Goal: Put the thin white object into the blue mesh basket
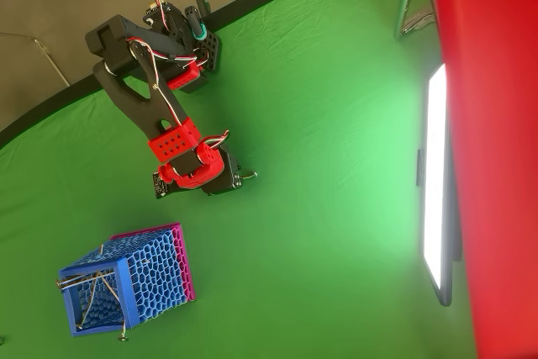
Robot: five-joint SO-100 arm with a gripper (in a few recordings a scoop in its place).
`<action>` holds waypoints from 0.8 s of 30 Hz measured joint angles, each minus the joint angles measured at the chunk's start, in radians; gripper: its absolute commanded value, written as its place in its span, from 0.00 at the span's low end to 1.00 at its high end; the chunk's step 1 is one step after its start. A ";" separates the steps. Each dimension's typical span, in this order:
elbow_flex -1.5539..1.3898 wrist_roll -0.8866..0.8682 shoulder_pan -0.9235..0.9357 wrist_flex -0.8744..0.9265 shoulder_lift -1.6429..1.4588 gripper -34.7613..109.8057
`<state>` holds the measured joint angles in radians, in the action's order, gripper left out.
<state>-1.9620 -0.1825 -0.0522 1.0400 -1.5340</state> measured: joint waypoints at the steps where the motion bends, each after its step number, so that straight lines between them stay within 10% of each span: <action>1: 0.011 0.000 0.000 0.003 0.018 0.34; 24: 0.155 0.015 -0.031 0.021 0.221 0.34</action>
<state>-1.8070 -0.1672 -0.0828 1.0615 -1.3131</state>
